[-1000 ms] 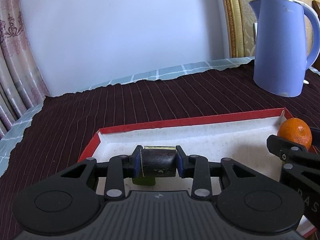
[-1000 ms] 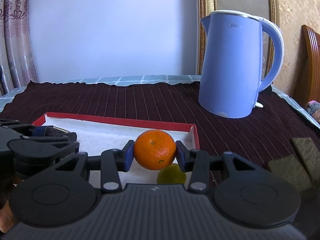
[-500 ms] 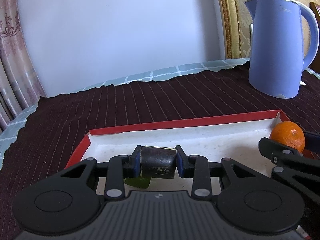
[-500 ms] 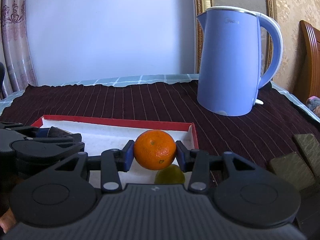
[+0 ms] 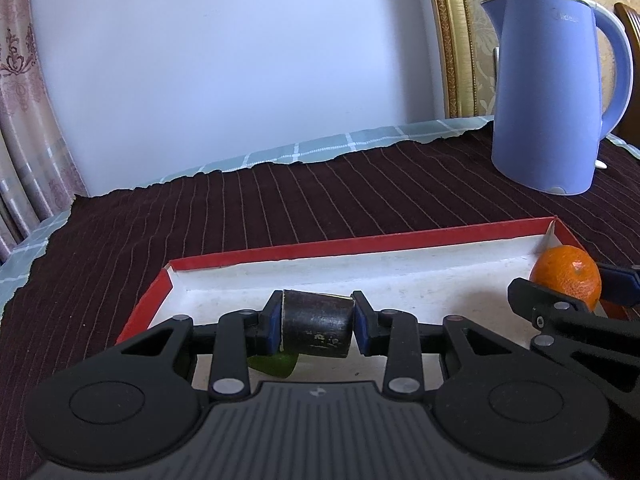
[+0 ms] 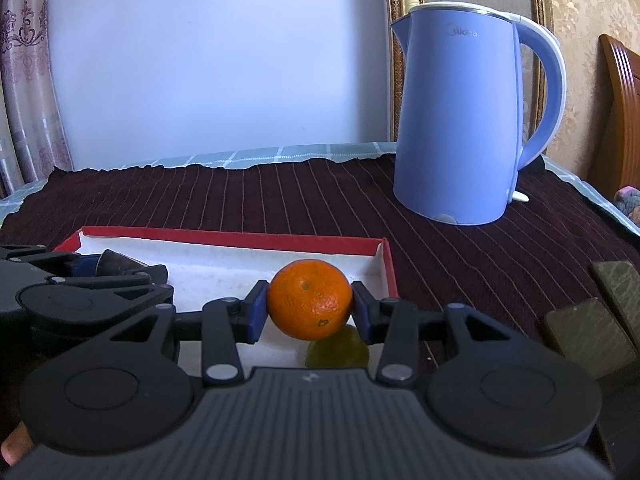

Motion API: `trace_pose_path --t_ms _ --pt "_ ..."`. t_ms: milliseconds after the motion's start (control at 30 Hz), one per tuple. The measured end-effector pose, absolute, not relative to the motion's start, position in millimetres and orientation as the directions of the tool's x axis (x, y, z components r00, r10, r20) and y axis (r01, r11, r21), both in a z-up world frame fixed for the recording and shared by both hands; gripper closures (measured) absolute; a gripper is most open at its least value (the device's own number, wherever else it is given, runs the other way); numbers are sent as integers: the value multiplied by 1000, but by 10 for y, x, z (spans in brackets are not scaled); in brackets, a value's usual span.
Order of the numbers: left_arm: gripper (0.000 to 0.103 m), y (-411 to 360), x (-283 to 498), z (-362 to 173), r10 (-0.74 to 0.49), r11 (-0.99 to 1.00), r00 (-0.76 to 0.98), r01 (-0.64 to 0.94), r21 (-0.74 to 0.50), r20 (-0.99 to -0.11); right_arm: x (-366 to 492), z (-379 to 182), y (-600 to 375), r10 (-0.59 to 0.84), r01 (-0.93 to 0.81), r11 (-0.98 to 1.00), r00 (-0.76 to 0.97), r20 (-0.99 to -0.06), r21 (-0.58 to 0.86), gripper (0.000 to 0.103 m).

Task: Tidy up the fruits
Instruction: 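Open the left tool to drop the wooden piece while the right tool releases the orange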

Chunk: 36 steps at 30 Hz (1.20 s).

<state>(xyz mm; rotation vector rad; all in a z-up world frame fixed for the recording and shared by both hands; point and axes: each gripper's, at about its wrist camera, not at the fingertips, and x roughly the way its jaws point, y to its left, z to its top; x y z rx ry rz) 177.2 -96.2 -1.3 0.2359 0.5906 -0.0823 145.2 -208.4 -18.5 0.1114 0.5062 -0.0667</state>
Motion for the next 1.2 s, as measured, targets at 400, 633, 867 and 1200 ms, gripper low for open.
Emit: trace_pose_path --t_ms 400,633,867,1200 --pt "49 -948 1772 -35 17 971 829 119 206 -559 1421 -207 -2103 -28 86 991 875 -482 99 53" --pt "49 -944 1741 -19 21 970 826 120 212 -563 1404 -223 -2102 -30 88 991 875 -483 98 53" --pt "48 -839 1653 30 14 977 813 113 182 -582 1348 -232 -2101 -31 92 990 874 -485 103 53" --pt "48 -734 1420 66 17 978 815 106 179 -579 1201 -231 -2104 -34 101 988 883 -467 119 41"
